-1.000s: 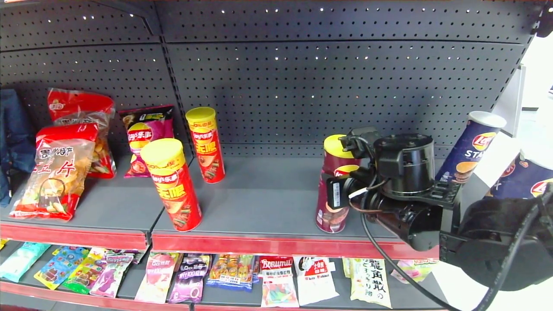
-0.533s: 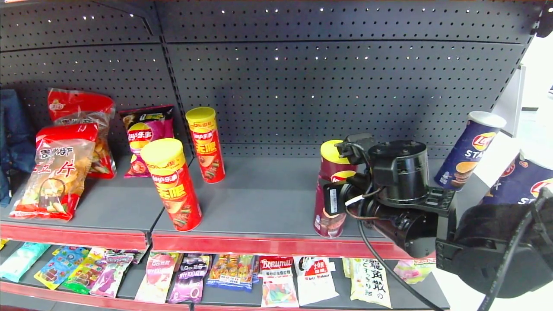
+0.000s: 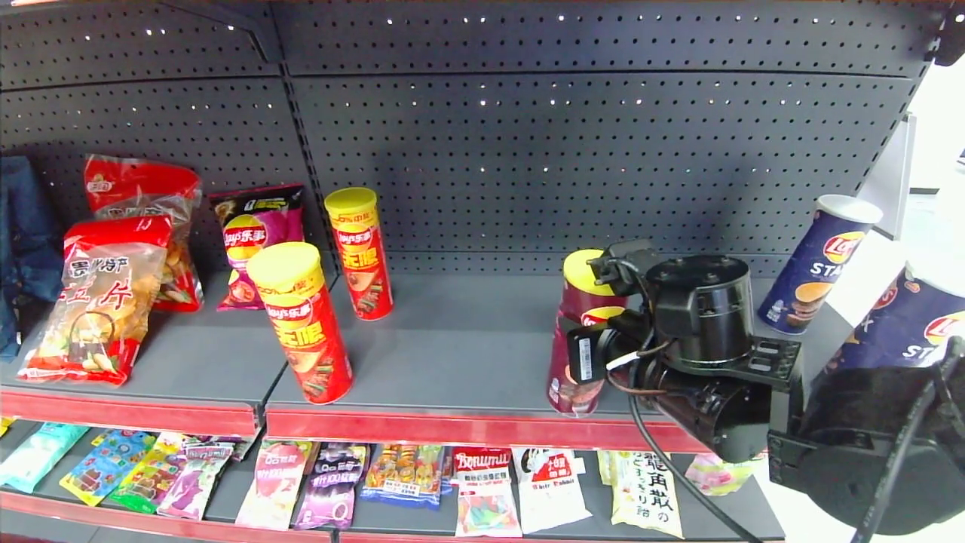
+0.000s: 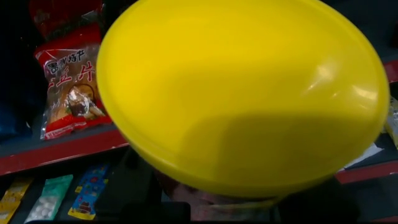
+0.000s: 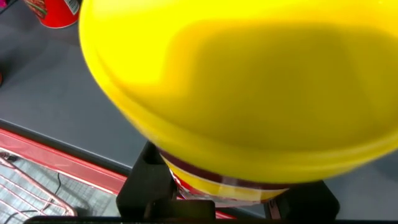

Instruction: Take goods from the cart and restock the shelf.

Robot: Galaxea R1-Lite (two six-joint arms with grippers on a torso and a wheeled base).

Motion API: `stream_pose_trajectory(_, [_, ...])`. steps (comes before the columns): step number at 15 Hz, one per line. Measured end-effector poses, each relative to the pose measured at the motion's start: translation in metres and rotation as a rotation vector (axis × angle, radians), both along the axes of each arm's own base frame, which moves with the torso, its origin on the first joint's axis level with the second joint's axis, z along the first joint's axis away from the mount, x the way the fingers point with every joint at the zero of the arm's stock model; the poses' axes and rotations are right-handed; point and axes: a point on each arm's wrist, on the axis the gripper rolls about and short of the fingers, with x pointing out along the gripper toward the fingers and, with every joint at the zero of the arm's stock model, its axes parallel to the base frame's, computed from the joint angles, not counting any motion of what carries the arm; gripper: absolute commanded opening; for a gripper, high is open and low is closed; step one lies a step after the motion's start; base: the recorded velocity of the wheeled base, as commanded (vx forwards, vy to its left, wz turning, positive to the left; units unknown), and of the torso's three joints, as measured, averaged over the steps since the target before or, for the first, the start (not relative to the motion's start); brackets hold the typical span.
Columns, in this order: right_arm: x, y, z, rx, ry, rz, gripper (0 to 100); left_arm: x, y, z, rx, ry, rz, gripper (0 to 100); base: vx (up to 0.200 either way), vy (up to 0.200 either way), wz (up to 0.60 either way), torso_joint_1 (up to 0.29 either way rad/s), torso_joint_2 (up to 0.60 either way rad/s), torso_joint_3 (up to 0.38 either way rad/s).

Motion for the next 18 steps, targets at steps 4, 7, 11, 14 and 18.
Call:
stream_pose_trajectory(4, [-0.003, 0.001, 0.0, -0.001, 0.002, 0.007, 0, 0.0, 0.0, 0.0, 0.0, -0.002, 0.0, 0, 0.0, 0.0, 0.0, 0.0, 0.0, 0.0])
stream_pose_trajectory(7, [-0.008, 0.003, -0.002, -0.009, 0.014, 0.022, 100, -0.001, 0.0, 0.0, 0.002, -0.008, 0.0, 0, 0.0, 0.0, 0.0, 0.0, 0.0, 0.0])
stream_pose_trajectory(11, [-0.013, 0.004, 0.001, 0.001, -0.009, -0.026, 100, -0.003, -0.001, -0.001, 0.004, -0.017, 0.0, 0, 0.0, 0.0, 0.0, 0.0, 0.0, 0.0])
stream_pose_trajectory(14, [-0.023, 0.002, 0.005, 0.019, -0.021, -0.034, 100, -0.003, -0.001, -0.001, 0.005, -0.021, -0.001, 0, 0.0, 0.0, 0.0, 0.0, 0.0, 0.0])
stream_pose_trajectory(18, [-0.07, -0.023, 0.01, 0.014, -0.028, 0.008, 100, -0.003, -0.001, -0.001, 0.005, -0.023, 0.0, 0, 0.0, 0.0, 0.0, 0.0, 0.0, 0.0])
